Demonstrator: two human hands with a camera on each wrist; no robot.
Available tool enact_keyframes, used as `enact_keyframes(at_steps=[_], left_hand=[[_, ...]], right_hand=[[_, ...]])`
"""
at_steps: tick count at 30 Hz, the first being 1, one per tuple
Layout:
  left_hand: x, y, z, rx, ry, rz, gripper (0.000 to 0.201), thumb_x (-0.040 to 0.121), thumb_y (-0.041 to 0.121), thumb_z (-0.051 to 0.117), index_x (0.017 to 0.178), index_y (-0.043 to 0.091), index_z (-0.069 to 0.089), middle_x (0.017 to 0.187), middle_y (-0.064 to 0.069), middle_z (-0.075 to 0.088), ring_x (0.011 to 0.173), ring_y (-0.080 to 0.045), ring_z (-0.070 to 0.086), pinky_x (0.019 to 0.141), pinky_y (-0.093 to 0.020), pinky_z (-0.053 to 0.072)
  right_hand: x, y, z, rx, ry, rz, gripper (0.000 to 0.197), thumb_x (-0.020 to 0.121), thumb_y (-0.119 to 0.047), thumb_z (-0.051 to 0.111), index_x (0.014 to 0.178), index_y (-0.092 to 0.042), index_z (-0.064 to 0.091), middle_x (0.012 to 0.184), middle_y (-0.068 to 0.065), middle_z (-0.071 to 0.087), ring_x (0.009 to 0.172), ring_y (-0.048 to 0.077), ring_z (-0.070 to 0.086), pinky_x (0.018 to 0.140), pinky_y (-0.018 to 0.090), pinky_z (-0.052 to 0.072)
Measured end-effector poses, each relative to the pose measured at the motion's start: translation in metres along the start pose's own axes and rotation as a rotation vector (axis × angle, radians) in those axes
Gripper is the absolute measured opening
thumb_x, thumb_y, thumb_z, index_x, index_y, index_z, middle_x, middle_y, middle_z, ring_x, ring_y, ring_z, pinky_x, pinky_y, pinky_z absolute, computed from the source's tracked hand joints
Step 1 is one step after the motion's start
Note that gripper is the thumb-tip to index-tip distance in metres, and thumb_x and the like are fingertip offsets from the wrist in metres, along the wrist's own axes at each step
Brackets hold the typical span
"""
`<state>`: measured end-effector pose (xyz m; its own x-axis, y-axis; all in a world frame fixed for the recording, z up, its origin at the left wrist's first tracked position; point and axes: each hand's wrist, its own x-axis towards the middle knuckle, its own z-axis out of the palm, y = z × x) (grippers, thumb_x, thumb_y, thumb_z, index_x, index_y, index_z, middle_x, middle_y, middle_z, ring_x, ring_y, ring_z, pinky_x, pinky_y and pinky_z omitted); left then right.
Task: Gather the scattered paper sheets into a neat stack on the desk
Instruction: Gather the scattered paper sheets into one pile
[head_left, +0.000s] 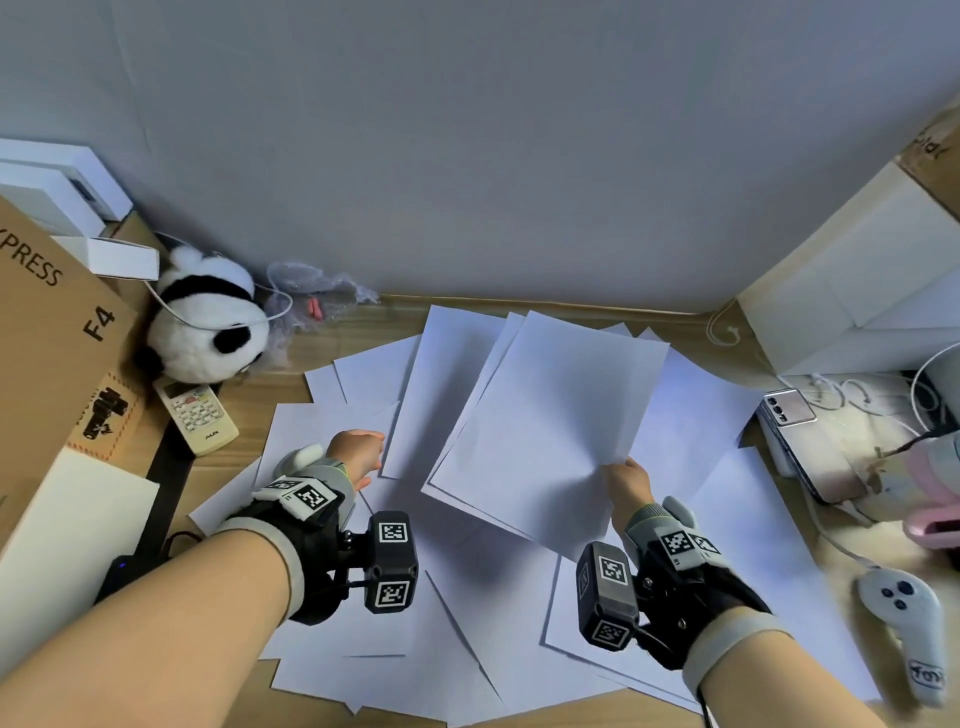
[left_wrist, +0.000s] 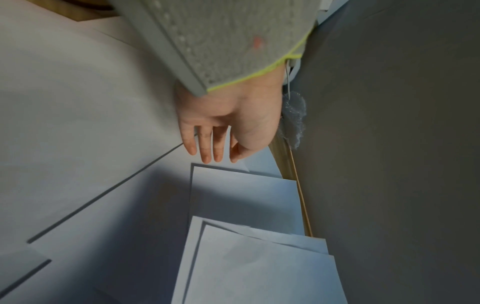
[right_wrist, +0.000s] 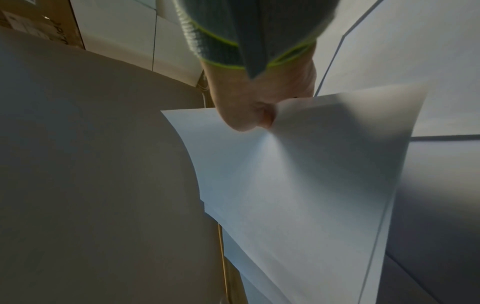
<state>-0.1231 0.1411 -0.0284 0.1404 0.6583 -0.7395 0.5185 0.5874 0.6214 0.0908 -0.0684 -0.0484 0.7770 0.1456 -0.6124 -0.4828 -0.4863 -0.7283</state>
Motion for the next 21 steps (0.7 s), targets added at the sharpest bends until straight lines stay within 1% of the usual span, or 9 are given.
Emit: enact_keyframes(at_steps=[2, 4, 6, 8, 11, 14, 17, 19, 21], left_hand=[[0.005, 0.002, 0.003, -0.004, 0.003, 0.005, 0.037, 0.094, 0.006, 0.038, 0.127, 0.008, 0.057, 0.104, -0.008, 0.053, 0.064, -0.009, 0.049, 0.079, -0.027, 0.037], [0.012, 0.007, 0.005, 0.004, -0.002, -0.005, 0.036, 0.094, 0.006, 0.039, 0.124, 0.009, 0.059, 0.104, -0.008, 0.053, 0.068, -0.012, 0.051, 0.08, -0.028, 0.037], [0.018, 0.011, 0.005, 0.033, -0.013, -0.015, 0.028, 0.093, 0.005, 0.039, 0.103, 0.012, 0.065, 0.103, -0.007, 0.053, 0.082, -0.02, 0.053, 0.075, -0.027, 0.039], [0.022, 0.016, 0.005, 0.055, -0.023, -0.03, 0.03, 0.092, 0.003, 0.038, 0.071, 0.017, 0.054, 0.101, -0.008, 0.05, 0.091, -0.022, 0.047, 0.068, -0.024, 0.038], [0.029, 0.021, 0.006, 0.092, -0.072, -0.034, 0.038, 0.092, -0.001, 0.036, 0.061, 0.019, 0.043, 0.1, -0.009, 0.047, 0.092, -0.022, 0.043, 0.063, -0.022, 0.035], [0.039, 0.025, 0.007, 0.118, -0.11, -0.027, 0.031, 0.094, 0.003, 0.041, 0.071, 0.022, 0.049, 0.104, -0.009, 0.05, 0.093, -0.024, 0.047, 0.065, -0.023, 0.04], [0.044, 0.03, 0.008, 0.133, -0.136, -0.044, 0.014, 0.095, 0.005, 0.042, 0.097, 0.014, 0.052, 0.105, -0.01, 0.052, 0.094, -0.025, 0.048, 0.074, -0.028, 0.042], [0.046, 0.032, 0.011, 0.13, -0.168, -0.037, 0.022, 0.094, 0.004, 0.042, 0.11, 0.012, 0.055, 0.104, -0.01, 0.052, 0.094, -0.025, 0.048, 0.068, -0.025, 0.041], [0.045, 0.033, 0.014, 0.127, -0.182, -0.033, 0.033, 0.093, 0.005, 0.045, 0.125, 0.005, 0.055, 0.103, -0.01, 0.052, 0.094, -0.025, 0.048, 0.062, -0.022, 0.038]], right_hand=[[0.002, -0.003, 0.004, 0.002, -0.009, 0.004, 0.027, 0.087, 0.011, 0.033, 0.093, -0.006, 0.053, 0.064, 0.005, 0.045, 0.057, 0.017, 0.039, 0.052, 0.024, 0.031], [0.007, -0.007, 0.011, -0.009, -0.038, 0.012, 0.03, 0.087, 0.012, 0.032, 0.083, -0.007, 0.055, 0.065, 0.006, 0.045, 0.058, 0.017, 0.04, 0.052, 0.025, 0.032], [0.01, -0.01, 0.016, -0.005, -0.075, 0.013, 0.035, 0.085, 0.014, 0.032, 0.069, -0.011, 0.051, 0.064, 0.007, 0.045, 0.058, 0.018, 0.039, 0.053, 0.026, 0.032], [0.013, -0.014, 0.023, 0.0, -0.105, 0.014, 0.037, 0.083, 0.015, 0.032, 0.065, -0.012, 0.049, 0.063, 0.006, 0.043, 0.057, 0.017, 0.038, 0.053, 0.026, 0.03], [0.016, -0.021, 0.036, -0.011, -0.134, 0.018, 0.036, 0.083, 0.015, 0.031, 0.065, -0.012, 0.048, 0.062, 0.006, 0.041, 0.057, 0.017, 0.036, 0.052, 0.025, 0.029], [0.019, -0.029, 0.05, -0.068, -0.122, 0.008, 0.03, 0.085, 0.01, 0.033, 0.074, -0.008, 0.054, 0.065, 0.007, 0.045, 0.057, 0.019, 0.039, 0.051, 0.026, 0.031], [0.021, -0.032, 0.06, -0.144, -0.056, -0.018, 0.023, 0.087, 0.004, 0.038, 0.096, -0.001, 0.059, 0.079, 0.012, 0.053, 0.07, 0.024, 0.046, 0.056, 0.026, 0.036], [0.024, -0.031, 0.064, -0.167, -0.033, -0.02, 0.027, 0.087, 0.002, 0.04, 0.104, 0.001, 0.061, 0.088, 0.013, 0.054, 0.079, 0.024, 0.047, 0.059, 0.026, 0.038], [0.025, -0.03, 0.068, -0.191, -0.048, -0.007, 0.023, 0.087, 0.002, 0.041, 0.098, -0.003, 0.06, 0.088, 0.013, 0.053, 0.079, 0.024, 0.046, 0.053, 0.025, 0.035]])
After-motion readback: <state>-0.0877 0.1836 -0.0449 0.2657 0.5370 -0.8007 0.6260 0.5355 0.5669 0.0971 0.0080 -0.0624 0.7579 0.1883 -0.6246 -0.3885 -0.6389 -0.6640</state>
